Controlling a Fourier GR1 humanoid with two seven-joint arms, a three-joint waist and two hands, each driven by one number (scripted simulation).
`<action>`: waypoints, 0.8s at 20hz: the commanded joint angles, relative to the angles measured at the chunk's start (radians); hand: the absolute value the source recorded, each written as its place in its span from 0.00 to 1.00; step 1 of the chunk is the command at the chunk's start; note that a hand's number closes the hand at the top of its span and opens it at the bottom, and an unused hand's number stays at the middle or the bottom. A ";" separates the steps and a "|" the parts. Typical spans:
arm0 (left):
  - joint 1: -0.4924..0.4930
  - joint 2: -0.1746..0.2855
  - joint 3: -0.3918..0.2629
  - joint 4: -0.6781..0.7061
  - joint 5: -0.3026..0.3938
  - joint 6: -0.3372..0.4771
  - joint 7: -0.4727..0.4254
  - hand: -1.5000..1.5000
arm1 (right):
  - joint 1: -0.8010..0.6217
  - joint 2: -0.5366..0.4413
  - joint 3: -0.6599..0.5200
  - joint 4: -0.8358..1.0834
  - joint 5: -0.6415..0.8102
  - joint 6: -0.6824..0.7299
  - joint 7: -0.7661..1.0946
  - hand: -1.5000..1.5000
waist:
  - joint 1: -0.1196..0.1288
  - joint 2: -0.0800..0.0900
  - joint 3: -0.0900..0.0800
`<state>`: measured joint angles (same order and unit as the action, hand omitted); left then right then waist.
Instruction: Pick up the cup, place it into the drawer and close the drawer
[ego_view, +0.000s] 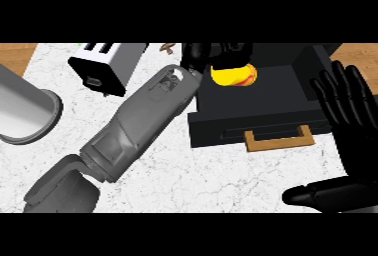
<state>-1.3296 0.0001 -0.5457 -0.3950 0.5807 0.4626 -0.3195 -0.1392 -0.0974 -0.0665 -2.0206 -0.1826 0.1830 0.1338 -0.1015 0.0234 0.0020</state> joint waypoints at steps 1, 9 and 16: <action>0.015 0.000 -0.079 0.005 0.006 0.038 -0.004 0.00 | -0.033 0.010 0.002 0.008 -0.007 -0.012 0.007 0.00 | -0.015 0.004 0.000; 0.002 0.000 -0.036 -0.056 0.134 -0.005 -0.049 0.00 | -0.021 0.031 0.008 0.016 -0.038 -0.007 -0.003 0.00 | 0.004 -0.001 -0.001; 0.047 0.000 0.017 -0.105 0.206 -0.062 -0.208 0.00 | -0.032 -0.019 -0.046 0.021 -0.148 0.048 0.034 0.00 | 0.048 -0.010 -0.001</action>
<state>-1.3015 0.0002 -0.5421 -0.4759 0.7484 0.4274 -0.4627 -0.1444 -0.0976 -0.0966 -2.0218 -0.2978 0.2118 0.1595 -0.0715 0.0156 0.0009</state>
